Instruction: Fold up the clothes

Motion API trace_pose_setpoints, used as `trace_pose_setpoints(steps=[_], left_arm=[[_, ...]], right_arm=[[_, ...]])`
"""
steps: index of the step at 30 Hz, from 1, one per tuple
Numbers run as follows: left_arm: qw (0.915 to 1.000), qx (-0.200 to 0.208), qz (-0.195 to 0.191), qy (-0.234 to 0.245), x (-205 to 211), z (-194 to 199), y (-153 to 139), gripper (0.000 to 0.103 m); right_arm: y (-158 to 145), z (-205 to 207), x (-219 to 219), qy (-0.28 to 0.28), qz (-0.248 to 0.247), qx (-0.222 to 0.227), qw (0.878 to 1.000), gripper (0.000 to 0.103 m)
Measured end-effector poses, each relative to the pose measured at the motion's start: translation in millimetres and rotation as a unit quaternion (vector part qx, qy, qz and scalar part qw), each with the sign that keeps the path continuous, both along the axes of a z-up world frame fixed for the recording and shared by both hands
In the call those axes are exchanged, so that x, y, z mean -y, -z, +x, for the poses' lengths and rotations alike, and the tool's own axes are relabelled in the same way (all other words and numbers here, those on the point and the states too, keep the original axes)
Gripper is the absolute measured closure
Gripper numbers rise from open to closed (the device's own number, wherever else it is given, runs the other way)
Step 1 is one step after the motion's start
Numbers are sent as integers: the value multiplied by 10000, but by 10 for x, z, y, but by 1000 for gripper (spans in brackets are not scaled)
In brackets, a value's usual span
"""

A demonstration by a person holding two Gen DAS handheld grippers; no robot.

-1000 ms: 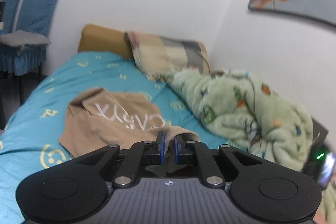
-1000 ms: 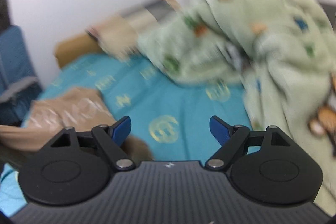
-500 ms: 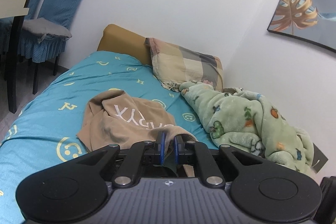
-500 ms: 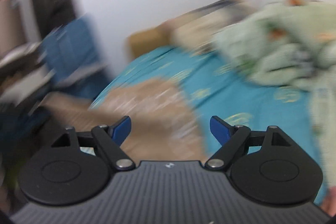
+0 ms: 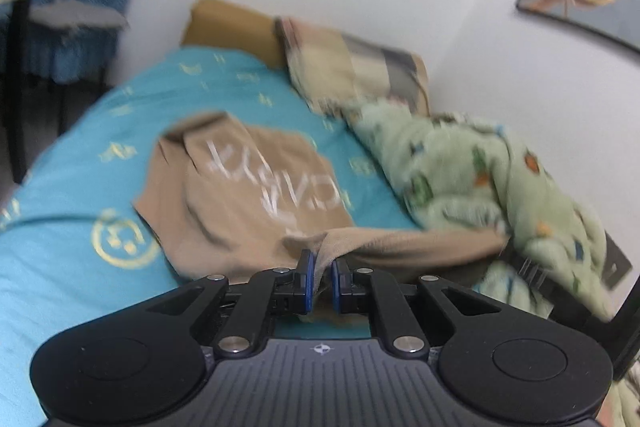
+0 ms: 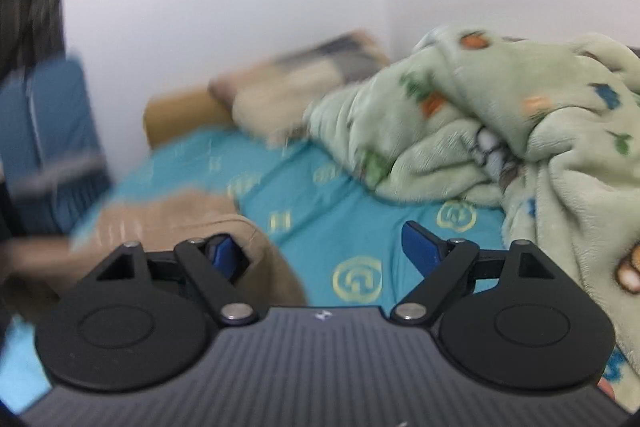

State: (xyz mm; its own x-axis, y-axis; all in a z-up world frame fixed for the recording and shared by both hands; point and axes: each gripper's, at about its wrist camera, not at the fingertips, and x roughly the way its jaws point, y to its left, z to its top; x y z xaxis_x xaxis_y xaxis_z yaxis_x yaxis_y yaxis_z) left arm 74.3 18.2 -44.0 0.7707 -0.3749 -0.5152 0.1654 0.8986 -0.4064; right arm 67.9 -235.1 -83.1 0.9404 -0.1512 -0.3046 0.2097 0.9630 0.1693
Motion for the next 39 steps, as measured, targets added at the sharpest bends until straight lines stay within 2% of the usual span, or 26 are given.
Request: trace_pose_setpoints(steps=[4,9,11,13,14,16,18,20,22,25,28,31,33,36,39], left_arm=[[9991,-148,276,302,133,14,123,91],[9970,-251,584,443,246,11,257,85],[9954,-210,799,491,325,-5,291,73],[9923,-91,1110,545,452,-33,319,49],[9903,-32,1266,572,516,-47,333,44],[9855,87,1575,626,643,-76,362,27],[9795,206,1883,678,770,-104,390,22],[9739,358,2117,732,941,-87,424,22],[9651,673,2463,578,1112,-73,458,22],[9687,935,2297,-56,1016,-68,397,21],[9679,1186,2103,-698,912,-63,333,21],[9621,1432,1898,-1336,808,-58,269,19],[9555,1591,1756,-1758,739,-55,227,14],[9567,1576,1566,-1878,600,-186,142,12],[9540,1414,1815,-1920,582,-302,100,12]], right_arm=[[-157,-67,44,32,44,415,9991,19],[-322,-144,7,-376,-155,765,9962,19],[-375,-176,7,-563,-146,843,9947,19],[-408,-194,-14,-709,-156,855,9937,19],[-410,-186,-15,-742,-183,858,9934,19],[-419,-180,-17,-801,-222,859,9928,19],[-431,-181,-21,-852,-247,861,9923,19],[-438,-188,-14,-875,-214,873,9921,19],[-440,-192,1,-893,-167,882,9920,19],[-443,-206,39,-873,-103,893,9921,19],[-429,-222,62,-828,-58,903,9925,19],[-407,-214,44,-716,-108,892,9934,19],[-392,-196,34,-656,-145,864,9940,19],[-366,-168,15,-577,-197,778,9951,19],[-354,-173,-13,-482,-307,766,9954,19]])
